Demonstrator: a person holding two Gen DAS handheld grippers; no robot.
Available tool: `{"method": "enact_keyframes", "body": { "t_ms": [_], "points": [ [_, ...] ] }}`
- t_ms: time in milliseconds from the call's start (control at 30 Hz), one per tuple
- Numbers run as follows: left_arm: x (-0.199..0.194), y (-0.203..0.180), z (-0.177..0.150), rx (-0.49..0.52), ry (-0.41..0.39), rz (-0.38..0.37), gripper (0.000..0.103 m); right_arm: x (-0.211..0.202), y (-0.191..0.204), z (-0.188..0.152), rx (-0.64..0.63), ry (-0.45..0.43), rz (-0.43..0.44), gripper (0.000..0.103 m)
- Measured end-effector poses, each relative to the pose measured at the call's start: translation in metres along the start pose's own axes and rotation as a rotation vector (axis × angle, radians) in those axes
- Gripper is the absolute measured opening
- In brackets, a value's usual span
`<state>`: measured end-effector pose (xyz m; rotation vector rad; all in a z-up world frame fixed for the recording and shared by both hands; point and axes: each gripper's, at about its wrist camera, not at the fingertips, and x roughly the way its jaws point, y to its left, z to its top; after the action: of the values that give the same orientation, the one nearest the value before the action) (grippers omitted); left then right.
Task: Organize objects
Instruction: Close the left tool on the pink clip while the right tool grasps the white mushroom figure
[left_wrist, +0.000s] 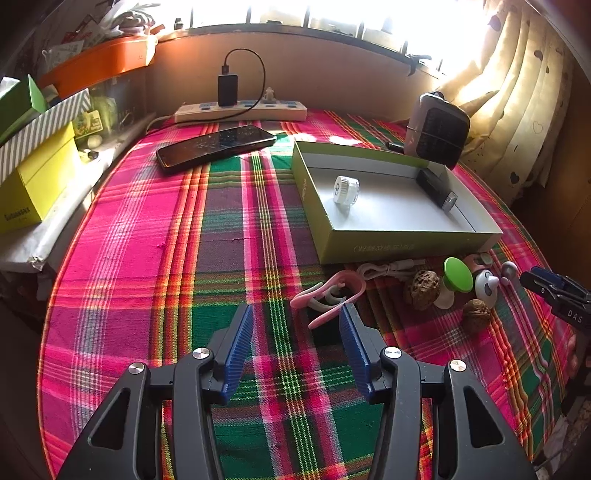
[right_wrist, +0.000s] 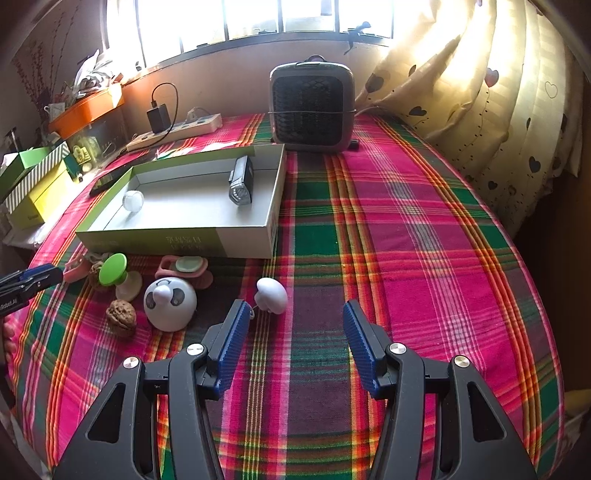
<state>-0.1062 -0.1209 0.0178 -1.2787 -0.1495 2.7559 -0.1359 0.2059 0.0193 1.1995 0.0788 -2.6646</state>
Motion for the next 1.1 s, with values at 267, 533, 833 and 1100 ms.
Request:
{"method": "enact_keyframes", "body": {
  "t_ms": [267,533,833,1100],
  "points": [
    [0.007,-0.001,-0.001,0.009,0.018,-0.016,0.049,0.012,0.002,-0.002,-0.002,0.034,0.035,0.054],
    [0.016,-0.008,0.007,0.049,0.022,-0.029,0.051,0.020,0.009,-0.002,-0.031,0.054,0.041,0.061],
    [0.027,-0.013,0.016,0.094,0.036,-0.028,0.052,0.025,0.012,0.004,-0.046,0.058,0.029,0.061],
    [0.031,-0.020,0.018,0.110,0.041,-0.013,0.052,0.027,0.014,0.005,-0.055,0.062,0.006,0.061]
  ]
}}
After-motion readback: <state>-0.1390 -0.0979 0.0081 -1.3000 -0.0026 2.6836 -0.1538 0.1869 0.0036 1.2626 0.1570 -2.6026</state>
